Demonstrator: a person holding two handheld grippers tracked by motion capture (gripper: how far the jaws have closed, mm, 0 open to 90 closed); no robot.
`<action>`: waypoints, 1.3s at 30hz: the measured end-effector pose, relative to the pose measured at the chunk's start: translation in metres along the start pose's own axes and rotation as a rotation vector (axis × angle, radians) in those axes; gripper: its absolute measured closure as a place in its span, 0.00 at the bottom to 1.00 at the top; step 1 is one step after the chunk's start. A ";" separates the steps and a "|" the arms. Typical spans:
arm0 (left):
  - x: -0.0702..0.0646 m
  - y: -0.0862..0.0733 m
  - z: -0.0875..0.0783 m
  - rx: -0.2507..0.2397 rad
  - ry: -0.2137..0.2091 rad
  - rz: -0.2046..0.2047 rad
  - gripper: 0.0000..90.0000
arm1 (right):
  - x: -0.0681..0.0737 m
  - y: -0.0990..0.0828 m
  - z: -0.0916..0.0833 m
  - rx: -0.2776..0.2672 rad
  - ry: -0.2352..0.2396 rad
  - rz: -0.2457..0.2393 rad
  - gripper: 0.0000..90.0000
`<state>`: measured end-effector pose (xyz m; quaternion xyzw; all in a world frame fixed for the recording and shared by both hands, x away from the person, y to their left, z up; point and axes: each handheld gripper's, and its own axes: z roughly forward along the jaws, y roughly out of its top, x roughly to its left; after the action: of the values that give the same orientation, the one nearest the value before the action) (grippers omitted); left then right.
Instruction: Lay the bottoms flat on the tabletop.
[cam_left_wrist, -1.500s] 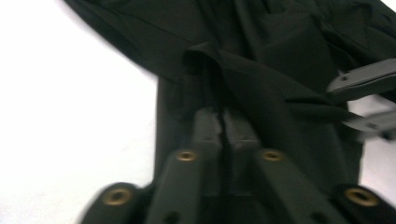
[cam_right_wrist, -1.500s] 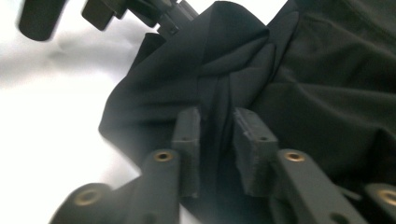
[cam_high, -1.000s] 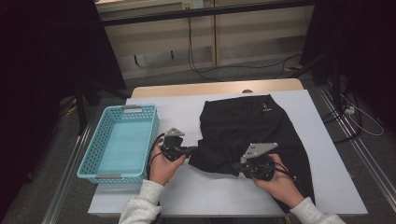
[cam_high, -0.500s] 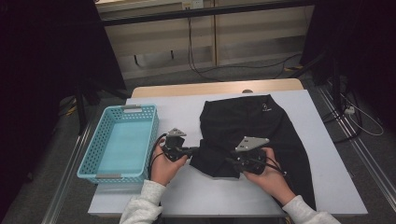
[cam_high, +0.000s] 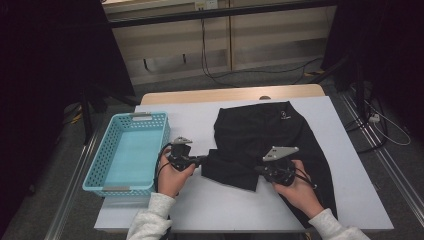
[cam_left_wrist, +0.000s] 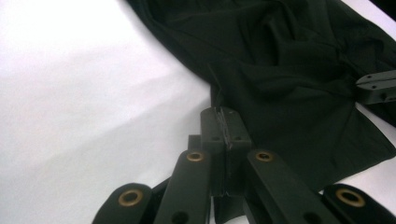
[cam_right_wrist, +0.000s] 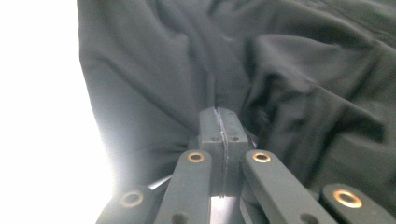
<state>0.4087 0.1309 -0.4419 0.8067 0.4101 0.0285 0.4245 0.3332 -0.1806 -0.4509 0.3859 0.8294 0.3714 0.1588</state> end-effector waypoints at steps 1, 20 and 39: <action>0.001 -0.001 0.001 0.010 0.008 -0.001 1.00 | -0.002 -0.001 -0.002 0.002 -0.008 0.006 1.00; 0.000 -0.002 0.006 0.031 -0.009 -0.014 1.00 | 0.002 0.009 0.020 -0.010 -0.040 0.093 0.63; 0.000 -0.002 0.011 0.066 -0.022 -0.028 0.99 | -0.008 -0.004 -0.009 -0.087 0.015 0.098 0.95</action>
<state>0.4118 0.1246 -0.4500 0.8147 0.4174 0.0003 0.4026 0.3318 -0.1929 -0.4477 0.4161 0.7939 0.4170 0.1509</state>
